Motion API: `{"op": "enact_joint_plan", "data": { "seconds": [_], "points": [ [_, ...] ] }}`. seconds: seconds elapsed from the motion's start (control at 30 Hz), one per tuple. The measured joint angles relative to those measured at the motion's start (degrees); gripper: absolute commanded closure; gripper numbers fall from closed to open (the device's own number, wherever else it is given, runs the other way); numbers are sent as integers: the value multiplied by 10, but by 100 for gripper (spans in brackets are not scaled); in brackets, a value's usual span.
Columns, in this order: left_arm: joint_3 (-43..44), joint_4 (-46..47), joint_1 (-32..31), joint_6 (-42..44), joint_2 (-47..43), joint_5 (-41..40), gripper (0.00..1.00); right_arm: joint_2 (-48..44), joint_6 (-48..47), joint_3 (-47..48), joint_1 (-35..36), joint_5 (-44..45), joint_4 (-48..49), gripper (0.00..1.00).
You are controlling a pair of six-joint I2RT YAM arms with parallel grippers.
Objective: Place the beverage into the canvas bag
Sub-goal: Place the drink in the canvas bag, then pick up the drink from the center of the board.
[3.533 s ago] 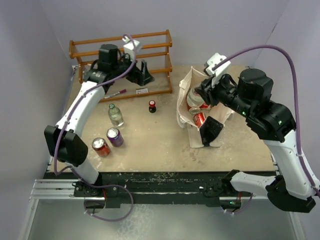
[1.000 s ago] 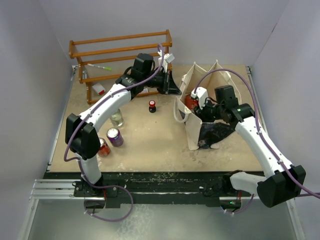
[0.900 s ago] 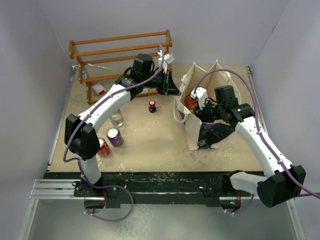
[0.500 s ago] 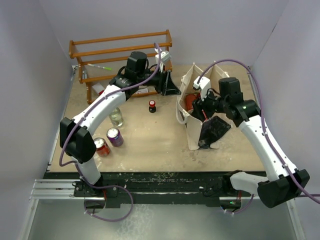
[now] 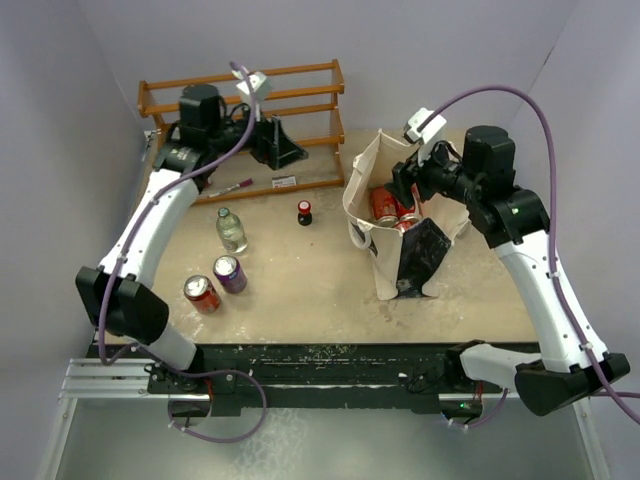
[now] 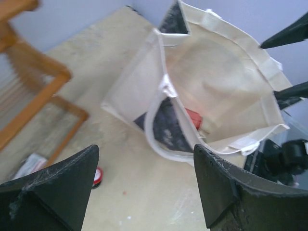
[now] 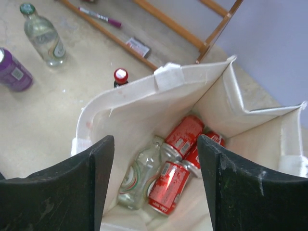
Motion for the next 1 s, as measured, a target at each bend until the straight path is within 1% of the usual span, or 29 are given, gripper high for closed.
{"op": "enact_joint_plan", "data": {
  "seconds": [0.07,0.2,0.3,0.43,0.57,0.77,0.83,0.9,0.97,1.0],
  "points": [
    [-13,-8,29,7,-25,-16,16,3,7,14,0,-6,9,23],
    [-42,-26,78,14,-64,-60,16,16,23,22,12,-18,35,23],
    [-66,-48,114,20,-84,-101,15,37,37,22,49,-19,54,23],
    [-100,-86,161,25,-101,-156,11,70,59,22,106,-20,83,24],
    [-131,-132,178,55,-129,-208,7,110,88,29,136,-26,110,24],
    [-148,-209,186,134,-185,-262,2,177,107,63,170,-35,137,23],
    [-170,-233,196,173,-213,-264,0,201,108,75,194,-36,148,23],
    [-201,-255,206,214,-244,-259,1,224,110,86,215,-37,156,23],
    [-231,-299,214,268,-268,-243,1,248,114,98,233,-38,161,23],
    [-238,-327,223,294,-294,-234,1,256,116,101,239,-39,162,23]
  ]
}}
